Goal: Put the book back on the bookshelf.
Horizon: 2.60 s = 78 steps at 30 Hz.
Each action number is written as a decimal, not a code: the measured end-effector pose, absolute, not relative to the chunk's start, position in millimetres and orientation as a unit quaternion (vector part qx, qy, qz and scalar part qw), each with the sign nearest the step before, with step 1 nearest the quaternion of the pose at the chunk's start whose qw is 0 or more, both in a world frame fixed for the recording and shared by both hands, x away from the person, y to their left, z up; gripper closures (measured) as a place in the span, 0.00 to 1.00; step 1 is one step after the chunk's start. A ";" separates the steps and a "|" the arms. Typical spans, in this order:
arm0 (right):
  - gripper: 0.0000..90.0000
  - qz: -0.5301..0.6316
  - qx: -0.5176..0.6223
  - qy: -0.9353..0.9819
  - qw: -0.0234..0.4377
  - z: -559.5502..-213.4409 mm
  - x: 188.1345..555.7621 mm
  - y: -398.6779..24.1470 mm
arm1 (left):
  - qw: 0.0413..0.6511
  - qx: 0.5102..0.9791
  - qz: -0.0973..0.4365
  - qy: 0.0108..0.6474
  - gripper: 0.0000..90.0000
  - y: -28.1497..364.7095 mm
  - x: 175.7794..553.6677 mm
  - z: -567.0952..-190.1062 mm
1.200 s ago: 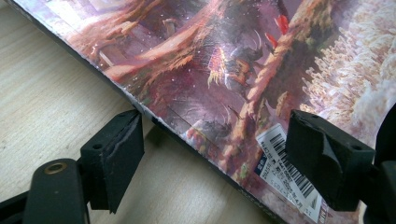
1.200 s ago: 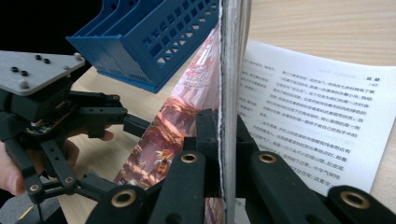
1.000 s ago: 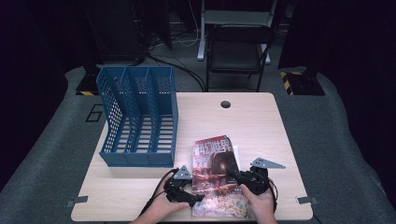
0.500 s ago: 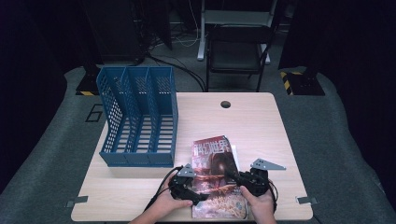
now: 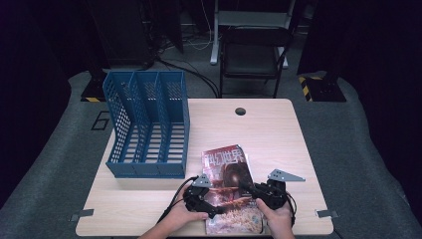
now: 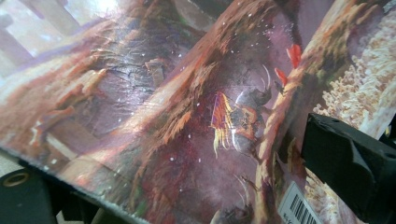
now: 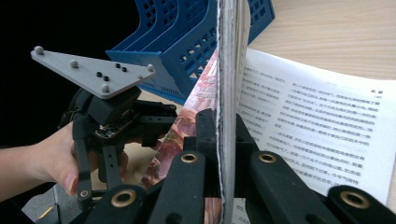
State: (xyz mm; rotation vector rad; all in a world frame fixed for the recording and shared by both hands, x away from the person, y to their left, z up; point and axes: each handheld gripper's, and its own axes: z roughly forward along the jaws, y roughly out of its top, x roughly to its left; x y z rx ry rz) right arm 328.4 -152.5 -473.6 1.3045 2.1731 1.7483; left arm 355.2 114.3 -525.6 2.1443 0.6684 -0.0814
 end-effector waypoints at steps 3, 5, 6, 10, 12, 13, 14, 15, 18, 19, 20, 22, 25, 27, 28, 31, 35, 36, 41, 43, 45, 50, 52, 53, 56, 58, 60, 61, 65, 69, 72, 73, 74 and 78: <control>0.97 0.566 0.425 0.706 0.030 -475.6 330.4 -152.3 | 0.434 0.860 -0.029 0.268 0.14 117.5 357.8 -525.3; 0.97 0.565 0.425 0.707 0.030 -476.7 331.7 -151.9 | 0.435 0.858 -0.034 0.272 0.17 119.4 359.0 -525.0; 0.97 0.564 0.423 0.708 0.032 -477.3 332.4 -152.2 | 0.436 0.856 -0.035 0.275 0.18 119.7 359.1 -524.9; 0.97 0.563 0.427 0.708 0.027 -478.9 333.9 -152.4 | 0.440 0.851 -0.037 0.285 0.20 119.2 358.7 -525.4; 0.97 0.562 0.426 0.709 0.026 -479.8 334.9 -152.9 | 0.437 0.854 -0.035 0.281 0.21 120.7 360.5 -524.7; 0.97 0.561 0.428 0.708 0.024 -480.2 335.0 -152.9 | 0.436 0.853 -0.037 0.282 0.22 121.4 361.0 -524.5; 0.97 0.561 0.428 0.708 0.024 -480.8 335.7 -152.8 | 0.438 0.850 -0.037 0.289 0.23 121.4 361.0 -524.7; 0.97 0.561 0.426 0.709 0.026 -481.5 336.5 -153.1 | 0.439 0.849 -0.038 0.292 0.24 121.9 361.4 -524.5; 0.97 0.558 0.429 0.710 0.023 -482.7 337.7 -152.6 | 0.436 0.849 -0.047 0.294 0.27 123.9 362.8 -523.9; 0.97 0.558 0.429 0.710 0.024 -483.0 338.2 -152.5 | 0.438 0.847 -0.045 0.297 0.28 124.4 363.3 -524.1; 0.97 0.557 0.427 0.712 0.024 -483.4 338.7 -152.8 | 0.437 0.846 -0.052 0.301 0.30 125.5 364.0 -523.7; 0.97 0.553 0.428 0.714 0.023 -483.8 339.0 -152.3 | 0.438 0.841 -0.055 0.312 0.33 126.7 364.8 -523.6; 0.97 0.554 0.427 0.714 0.024 -484.7 340.3 -151.0 | 0.437 0.841 -0.052 0.315 0.35 126.6 364.5 -523.3; 0.97 0.552 0.430 0.714 0.023 -484.8 340.7 -150.7 | 0.436 0.841 -0.054 0.317 0.36 126.7 364.4 -523.0; 0.97 0.552 0.430 0.714 0.022 -485.1 341.1 -150.6 | 0.434 0.843 -0.060 0.314 0.37 127.5 365.1 -522.4; 0.97 0.550 0.430 0.715 0.023 -486.4 342.4 -150.7 | 0.433 0.842 -0.063 0.315 0.39 127.4 364.9 -522.3; 0.97 0.547 0.435 0.715 0.020 -487.5 343.4 -150.7 | 0.433 0.843 -0.061 0.313 0.43 126.7 363.7 -520.5; 0.97 0.546 0.435 0.715 0.019 -487.7 343.7 -150.9 | 0.431 0.845 -0.064 0.309 0.44 127.0 363.8 -519.3; 0.97 0.545 0.438 0.714 0.018 -488.3 344.6 -151.5 | 0.434 0.845 -0.054 0.307 0.49 126.1 362.0 -515.8; 0.97 0.545 0.439 0.714 0.018 -488.4 344.8 -151.6 | 0.432 0.848 -0.053 0.302 0.50 126.9 362.0 -513.8; 0.97 0.546 0.437 0.714 0.020 -488.6 345.1 -151.7 | 0.435 0.846 -0.051 0.304 0.53 127.0 360.5 -512.2; 0.97 0.546 0.438 0.713 0.022 -488.6 345.5 -152.6 | 0.438 0.845 -0.052 0.301 0.57 128.8 359.9 -509.0; 0.97 0.546 0.438 0.714 0.022 -488.6 345.7 -152.7 | 0.439 0.844 -0.054 0.302 0.59 129.5 359.9 -508.0; 0.97 0.546 0.439 0.714 0.022 -488.6 345.6 -152.6 | 0.439 0.844 -0.055 0.302 0.59 129.8 359.8 -507.5; 0.97 0.546 0.439 0.713 0.022 -488.6 345.8 -153.1 | 0.439 0.844 -0.056 0.302 0.61 130.6 359.3 -505.2; 0.97 0.545 0.442 0.712 0.022 -488.4 345.9 -153.9 | 0.440 0.844 -0.057 0.302 0.63 130.4 358.3 -502.7; 0.97 0.546 0.441 0.712 0.024 -488.7 346.4 -155.2 | 0.440 0.845 -0.050 0.300 0.65 130.3 357.4 -500.1; 0.97 0.547 0.443 0.710 0.022 -488.7 346.5 -155.6 | 0.439 0.846 -0.051 0.298 0.65 130.5 356.9 -498.7; 0.96 0.547 0.446 0.708 0.024 -488.4 346.7 -157.1 | 0.443 0.845 -0.048 0.295 0.68 132.1 356.0 -494.8; 0.96 0.549 0.449 0.705 0.023 -487.6 346.5 -157.6 | 0.447 0.843 -0.040 0.296 0.70 132.4 354.0 -490.6; 0.96 0.550 0.448 0.704 0.025 -487.5 347.0 -158.4 | 0.449 0.843 -0.036 0.294 0.72 132.9 353.4 -488.7; 0.96 0.550 0.448 0.705 0.025 -487.5 347.0 -158.5 | 0.449 0.843 -0.040 0.293 0.72 133.5 353.5 -488.0; 0.95 0.549 0.448 0.705 0.025 -487.4 347.0 -158.6 | 0.451 0.840 -0.043 0.297 0.73 133.4 352.9 -487.6; 0.94 0.550 0.446 0.706 0.029 -486.2 347.1 -159.3 | 0.453 0.840 -0.038 0.295 0.75 134.8 352.3 -484.4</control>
